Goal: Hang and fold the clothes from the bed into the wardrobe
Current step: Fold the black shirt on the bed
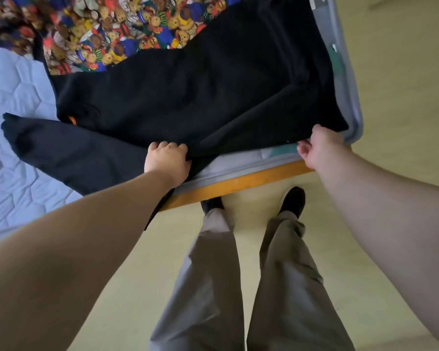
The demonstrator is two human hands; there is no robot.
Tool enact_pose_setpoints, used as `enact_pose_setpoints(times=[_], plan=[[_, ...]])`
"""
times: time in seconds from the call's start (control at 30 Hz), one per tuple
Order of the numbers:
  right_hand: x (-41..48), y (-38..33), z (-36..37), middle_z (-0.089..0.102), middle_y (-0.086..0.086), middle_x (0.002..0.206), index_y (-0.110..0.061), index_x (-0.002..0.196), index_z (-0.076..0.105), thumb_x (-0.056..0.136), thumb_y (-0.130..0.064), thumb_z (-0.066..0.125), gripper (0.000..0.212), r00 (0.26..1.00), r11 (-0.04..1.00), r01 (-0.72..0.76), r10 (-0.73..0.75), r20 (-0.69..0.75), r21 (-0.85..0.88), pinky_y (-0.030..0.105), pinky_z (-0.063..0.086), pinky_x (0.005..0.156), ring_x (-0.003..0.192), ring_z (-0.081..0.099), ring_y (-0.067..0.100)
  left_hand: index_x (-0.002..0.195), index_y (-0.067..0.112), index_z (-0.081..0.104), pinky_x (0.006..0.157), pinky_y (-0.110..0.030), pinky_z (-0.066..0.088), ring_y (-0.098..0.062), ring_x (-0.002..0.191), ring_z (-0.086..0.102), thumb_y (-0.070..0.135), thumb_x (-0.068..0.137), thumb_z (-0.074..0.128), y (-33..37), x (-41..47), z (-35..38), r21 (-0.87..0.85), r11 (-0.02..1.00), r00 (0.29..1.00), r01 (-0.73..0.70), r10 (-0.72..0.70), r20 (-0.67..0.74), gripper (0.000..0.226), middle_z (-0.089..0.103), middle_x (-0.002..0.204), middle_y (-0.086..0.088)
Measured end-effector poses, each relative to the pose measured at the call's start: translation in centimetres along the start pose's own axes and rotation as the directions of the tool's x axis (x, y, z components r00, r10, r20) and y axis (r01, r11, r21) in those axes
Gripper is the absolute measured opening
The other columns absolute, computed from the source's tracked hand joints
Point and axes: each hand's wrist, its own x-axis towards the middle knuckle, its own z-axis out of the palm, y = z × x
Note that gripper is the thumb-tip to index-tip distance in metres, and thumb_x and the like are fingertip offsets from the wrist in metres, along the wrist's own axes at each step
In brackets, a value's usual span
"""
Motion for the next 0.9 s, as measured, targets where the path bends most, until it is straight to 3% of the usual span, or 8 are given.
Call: enact_pose_setpoints(times=[0.07,0.17,0.27,0.43,0.53,0.67,0.77,0.9], plan=[[0.1,-0.6,-1.2,0.066,0.006,0.106,-0.019,0.103,0.057,0.100,-0.028,0.058,0.010,0.997,0.999,0.031,-0.031,-0.064,0.008,0.027,0.057,0.067,0.088,0.067,0.018,0.115,0.024,0.061,0.099,-0.041,0.039,-0.028,0.110,0.058,0.046,0.100,0.043,1.4,-0.9,-0.1,0.025,0.998,0.998,-0.056,0.055,0.023,0.033,0.067,0.112,-0.002],[0.6,-1.7,-3.0,0.064,0.004,0.107,-0.022,0.125,0.057,0.099,-0.031,0.058,0.028,0.983,0.990,0.117,-0.127,-0.134,-0.083,0.027,0.058,0.064,0.086,0.066,0.017,0.112,0.025,0.060,0.094,-0.039,0.040,-0.026,0.106,0.060,0.043,0.098,0.044,4.2,-2.2,0.3,0.048,0.989,0.987,-0.140,0.136,0.080,0.028,0.067,0.109,0.000],[1.2,-2.5,-4.2,0.065,0.005,0.109,-0.019,0.132,0.055,0.099,-0.032,0.059,0.036,0.967,0.965,0.172,-0.204,-0.153,-0.200,0.030,0.061,0.071,0.090,0.068,0.021,0.117,0.024,0.056,0.093,-0.038,0.040,-0.026,0.106,0.062,0.033,0.096,0.050,7.3,-3.0,1.6,0.101,0.969,0.967,-0.224,0.208,0.147,0.023,0.065,0.114,-0.001],[1.7,-2.0,-4.2,0.067,0.002,0.111,-0.027,0.139,0.051,0.099,-0.032,0.056,0.040,0.959,0.953,0.198,-0.237,-0.157,-0.231,0.033,0.061,0.071,0.092,0.071,0.021,0.128,0.019,0.050,0.098,-0.037,0.038,-0.027,0.115,0.058,0.023,0.092,0.054,9.8,-3.2,3.4,0.103,0.987,0.980,-0.123,0.104,0.168,0.036,0.060,0.125,-0.005],[0.9,-0.3,-3.4,0.063,-0.006,0.123,-0.033,0.150,0.037,0.095,-0.030,0.058,0.058,0.902,0.910,0.315,-0.376,-0.212,-0.271,0.033,0.057,0.088,0.100,0.068,0.019,0.124,0.019,0.051,0.097,-0.037,0.037,-0.026,0.112,0.058,0.028,0.090,0.057,9.4,-3.7,3.9,0.036,0.994,0.990,-0.100,0.096,0.107,0.036,0.060,0.122,-0.005],[-3.5,3.1,-1.5,0.059,0.005,0.132,-0.023,0.150,0.031,0.098,-0.023,0.059,0.059,0.784,0.722,0.443,-0.599,-0.161,-0.531,0.032,0.053,0.081,0.112,0.064,0.023,0.120,0.020,0.053,0.102,-0.038,0.038,-0.027,0.111,0.055,0.043,0.091,0.056,7.7,-5.9,4.1,-0.133,0.982,0.981,-0.136,0.114,-0.158,0.038,0.057,0.117,-0.002],[-7.0,6.6,1.2,0.059,0.010,0.125,-0.013,0.128,0.049,0.102,-0.024,0.057,0.029,0.811,0.586,0.461,-0.584,0.047,-0.666,0.030,0.050,0.073,0.106,0.065,0.028,0.125,0.018,0.056,0.106,-0.040,0.038,-0.026,0.119,0.052,0.044,0.095,0.054,5.5,-7.2,3.7,-0.330,0.944,0.942,-0.007,-0.105,-0.320,0.039,0.056,0.125,-0.002],[-10.9,10.9,6.4,0.061,0.006,0.112,-0.017,0.107,0.053,0.100,-0.024,0.059,0.012,0.726,0.337,0.634,-0.571,0.385,-0.696,0.027,0.051,0.069,0.092,0.063,0.023,0.130,0.016,0.052,0.110,-0.043,0.034,-0.028,0.131,0.044,0.038,0.099,0.050,-0.3,-8.2,3.8,-0.622,0.700,0.782,0.351,-0.584,-0.216,0.039,0.048,0.138,-0.006]])
